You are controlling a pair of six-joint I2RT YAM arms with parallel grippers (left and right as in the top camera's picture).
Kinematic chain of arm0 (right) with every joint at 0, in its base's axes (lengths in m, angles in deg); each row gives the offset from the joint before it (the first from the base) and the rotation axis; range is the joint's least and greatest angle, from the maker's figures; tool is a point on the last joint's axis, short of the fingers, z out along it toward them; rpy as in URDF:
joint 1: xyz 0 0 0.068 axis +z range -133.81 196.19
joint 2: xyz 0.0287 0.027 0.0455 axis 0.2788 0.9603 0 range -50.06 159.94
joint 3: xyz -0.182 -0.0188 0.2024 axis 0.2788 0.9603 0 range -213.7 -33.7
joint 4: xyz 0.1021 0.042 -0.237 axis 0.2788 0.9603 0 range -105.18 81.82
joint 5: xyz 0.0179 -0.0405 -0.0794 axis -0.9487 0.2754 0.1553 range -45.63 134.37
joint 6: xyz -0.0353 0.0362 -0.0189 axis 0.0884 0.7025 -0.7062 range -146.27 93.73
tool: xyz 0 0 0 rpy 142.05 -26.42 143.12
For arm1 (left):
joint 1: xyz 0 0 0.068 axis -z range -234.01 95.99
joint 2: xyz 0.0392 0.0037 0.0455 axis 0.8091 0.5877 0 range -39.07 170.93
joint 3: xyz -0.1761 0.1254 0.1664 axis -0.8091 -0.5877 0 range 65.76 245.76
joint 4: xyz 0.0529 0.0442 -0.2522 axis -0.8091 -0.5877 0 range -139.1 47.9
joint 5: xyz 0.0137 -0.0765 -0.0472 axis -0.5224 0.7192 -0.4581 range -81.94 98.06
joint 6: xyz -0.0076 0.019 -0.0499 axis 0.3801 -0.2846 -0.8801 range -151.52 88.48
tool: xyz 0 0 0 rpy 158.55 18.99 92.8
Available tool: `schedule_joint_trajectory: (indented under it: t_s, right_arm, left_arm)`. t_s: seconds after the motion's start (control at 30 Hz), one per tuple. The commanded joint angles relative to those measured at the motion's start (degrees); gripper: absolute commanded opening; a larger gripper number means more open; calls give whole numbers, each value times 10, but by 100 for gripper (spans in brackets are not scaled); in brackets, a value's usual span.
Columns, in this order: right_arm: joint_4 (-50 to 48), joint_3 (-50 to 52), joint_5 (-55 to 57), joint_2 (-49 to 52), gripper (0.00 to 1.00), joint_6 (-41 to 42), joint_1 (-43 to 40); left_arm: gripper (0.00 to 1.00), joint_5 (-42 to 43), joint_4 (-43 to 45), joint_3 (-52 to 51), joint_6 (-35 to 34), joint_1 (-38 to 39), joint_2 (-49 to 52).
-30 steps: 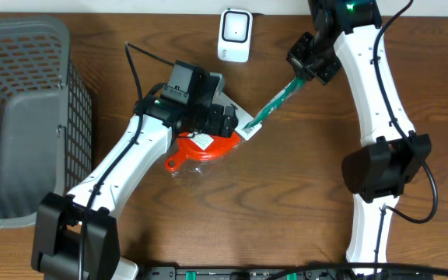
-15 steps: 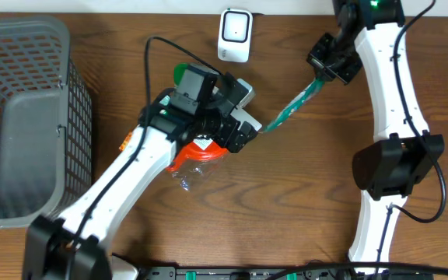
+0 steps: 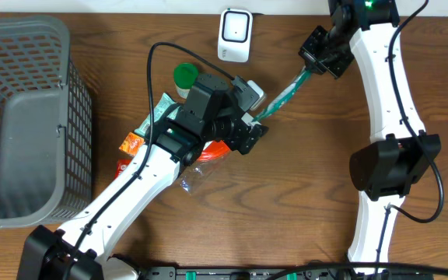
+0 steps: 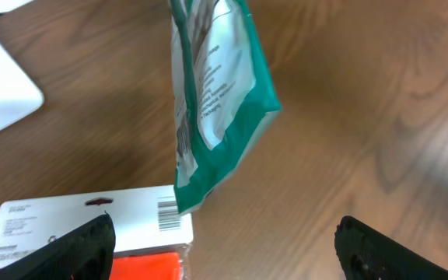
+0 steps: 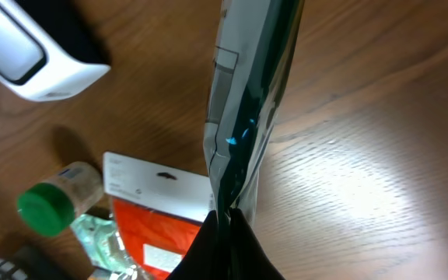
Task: Scan the item barcode
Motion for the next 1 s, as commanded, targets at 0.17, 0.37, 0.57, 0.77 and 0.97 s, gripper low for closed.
schedule_joint_trajectory:
  t_s: [0.17,0.37,0.57,0.77,0.97]
  right_arm:
    - [9,-14,-42,5,2,4,9]
    - [12,-14,-66,5,2,-3,21]
    - [12,-14,-65,5,2,-4,26]
    - [17,-14,-65,5,2,-7,26]
    - [24,-14,-56,5,2,-9,26]
  left_arm:
    - [90,-99,50,-35,-28,-2,3]
    - [90,-100,78,-36,-28,-2,30]
    - [90,-82,86,-36,-39,-2,54]
    - [76,-78,92,-36,-47,-2,62]
    - [22,-78,92,-36,-76,-2,66]
